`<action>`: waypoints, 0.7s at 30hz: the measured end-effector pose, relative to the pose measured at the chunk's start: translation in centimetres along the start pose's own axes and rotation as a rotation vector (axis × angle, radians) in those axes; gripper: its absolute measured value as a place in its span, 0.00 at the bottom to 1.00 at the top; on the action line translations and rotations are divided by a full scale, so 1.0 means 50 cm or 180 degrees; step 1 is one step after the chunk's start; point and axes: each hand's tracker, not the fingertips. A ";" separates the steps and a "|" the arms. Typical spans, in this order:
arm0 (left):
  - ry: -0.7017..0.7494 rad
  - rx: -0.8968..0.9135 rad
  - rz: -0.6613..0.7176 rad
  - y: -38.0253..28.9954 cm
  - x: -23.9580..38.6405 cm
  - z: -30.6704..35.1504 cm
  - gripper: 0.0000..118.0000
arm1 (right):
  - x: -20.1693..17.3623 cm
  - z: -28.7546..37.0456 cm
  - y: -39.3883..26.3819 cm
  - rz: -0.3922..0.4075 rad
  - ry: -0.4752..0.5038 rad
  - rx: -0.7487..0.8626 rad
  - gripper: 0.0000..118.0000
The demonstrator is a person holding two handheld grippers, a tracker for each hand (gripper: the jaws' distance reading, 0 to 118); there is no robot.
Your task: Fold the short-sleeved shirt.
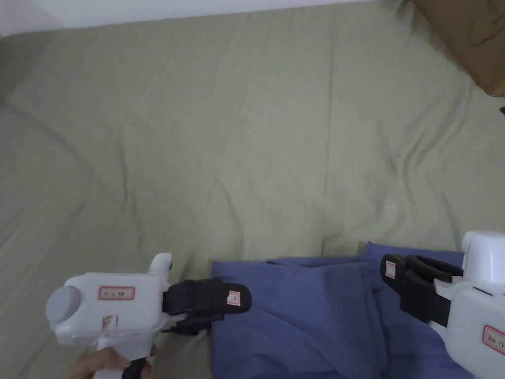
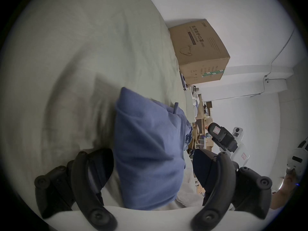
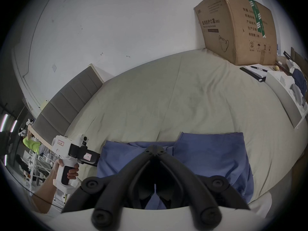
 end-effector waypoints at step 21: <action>0.0767 0.0388 0.0032 -0.021 0.002 0.230 0.11 | 0.019 0.036 0.009 -0.0089 -0.0089 0.0126 0.00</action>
